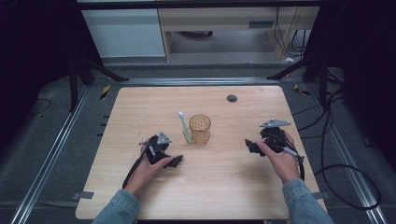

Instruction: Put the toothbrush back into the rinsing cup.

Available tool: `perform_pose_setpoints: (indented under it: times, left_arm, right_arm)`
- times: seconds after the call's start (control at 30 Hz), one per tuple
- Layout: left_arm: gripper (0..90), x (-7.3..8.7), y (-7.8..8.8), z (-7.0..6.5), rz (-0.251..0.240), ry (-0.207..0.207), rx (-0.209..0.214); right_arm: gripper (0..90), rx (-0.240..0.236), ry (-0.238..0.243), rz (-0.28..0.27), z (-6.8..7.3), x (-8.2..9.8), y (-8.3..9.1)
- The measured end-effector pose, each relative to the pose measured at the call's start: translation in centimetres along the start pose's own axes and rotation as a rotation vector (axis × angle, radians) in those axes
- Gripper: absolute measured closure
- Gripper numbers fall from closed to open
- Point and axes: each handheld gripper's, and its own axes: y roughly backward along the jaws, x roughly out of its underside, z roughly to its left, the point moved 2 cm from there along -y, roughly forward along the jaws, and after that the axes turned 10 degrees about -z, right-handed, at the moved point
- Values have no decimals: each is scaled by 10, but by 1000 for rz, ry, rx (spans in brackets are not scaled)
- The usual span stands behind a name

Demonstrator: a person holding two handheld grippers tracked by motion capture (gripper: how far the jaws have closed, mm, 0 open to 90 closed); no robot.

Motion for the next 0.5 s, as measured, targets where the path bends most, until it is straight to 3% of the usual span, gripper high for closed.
perform_pose_setpoints:
  times: [0.5]
  left_arm:
    - [0,0,0,0,0,2,0]
  right_arm:
    - [104,12,-121,65,-25,45,-14]
